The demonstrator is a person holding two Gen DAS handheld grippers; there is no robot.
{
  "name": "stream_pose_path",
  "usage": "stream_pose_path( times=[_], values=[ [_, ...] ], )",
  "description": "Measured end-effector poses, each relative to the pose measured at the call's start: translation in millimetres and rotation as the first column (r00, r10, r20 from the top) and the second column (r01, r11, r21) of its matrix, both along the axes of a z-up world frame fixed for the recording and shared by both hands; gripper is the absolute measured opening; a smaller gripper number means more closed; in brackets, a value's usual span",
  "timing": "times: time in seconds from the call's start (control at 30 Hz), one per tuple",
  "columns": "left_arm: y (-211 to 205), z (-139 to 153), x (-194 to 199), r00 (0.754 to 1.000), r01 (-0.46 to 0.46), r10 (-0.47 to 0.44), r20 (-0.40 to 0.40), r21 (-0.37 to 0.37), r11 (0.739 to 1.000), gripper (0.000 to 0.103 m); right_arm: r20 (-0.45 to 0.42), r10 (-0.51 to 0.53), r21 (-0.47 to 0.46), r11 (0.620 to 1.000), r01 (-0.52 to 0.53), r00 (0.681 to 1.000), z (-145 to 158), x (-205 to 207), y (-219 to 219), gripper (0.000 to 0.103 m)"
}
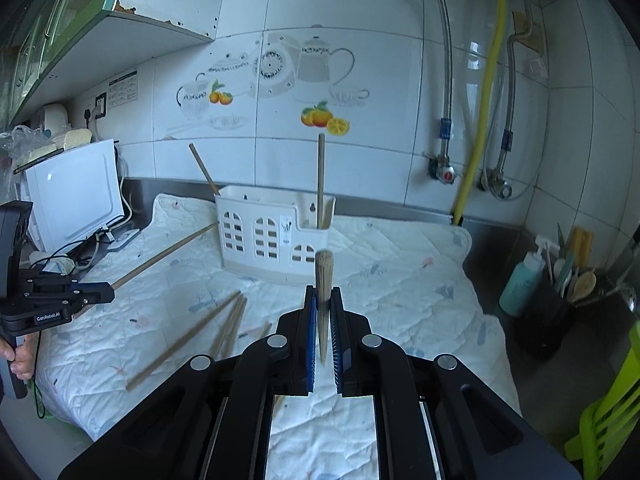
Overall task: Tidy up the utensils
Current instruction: 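Grasp a chopstick with the right tool while the left tool lifts its chopstick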
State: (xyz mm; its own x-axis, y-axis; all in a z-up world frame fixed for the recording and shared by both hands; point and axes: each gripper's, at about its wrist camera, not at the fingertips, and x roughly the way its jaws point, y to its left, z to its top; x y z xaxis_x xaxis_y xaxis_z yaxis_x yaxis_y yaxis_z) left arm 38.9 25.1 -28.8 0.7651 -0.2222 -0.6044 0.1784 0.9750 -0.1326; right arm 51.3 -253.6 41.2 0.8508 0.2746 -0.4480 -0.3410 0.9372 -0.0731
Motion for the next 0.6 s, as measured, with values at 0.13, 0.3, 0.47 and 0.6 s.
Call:
stream_pose_path(
  times=[0.13,0.3,0.47,0.6],
  values=[
    [3,9,7,1.000,0.006,-0.006,-0.002,-0.005,1.000,0.005,0.016,0.014,0.010,1.000,-0.014,1.000,12,6,2,0.007],
    [4,9,12,1.000,0.013,-0.013,-0.021,-0.013,1.000,0.005,0.032,0.027,0.012,1.000,-0.027,0.999,18,7,8,0.007],
    [5,11,7,1.000,0.004,-0.004,0.006,-0.010,1.000,0.005,0.027,0.031,0.010,0.999,-0.031,0.999,16,8,9,0.007],
    [4,8,9,1.000,0.013,-0.014,-0.008,-0.010,1.000,0.005,0.027,0.027,0.018,0.999,-0.028,0.999,15,8,7,0.007]
  ],
)
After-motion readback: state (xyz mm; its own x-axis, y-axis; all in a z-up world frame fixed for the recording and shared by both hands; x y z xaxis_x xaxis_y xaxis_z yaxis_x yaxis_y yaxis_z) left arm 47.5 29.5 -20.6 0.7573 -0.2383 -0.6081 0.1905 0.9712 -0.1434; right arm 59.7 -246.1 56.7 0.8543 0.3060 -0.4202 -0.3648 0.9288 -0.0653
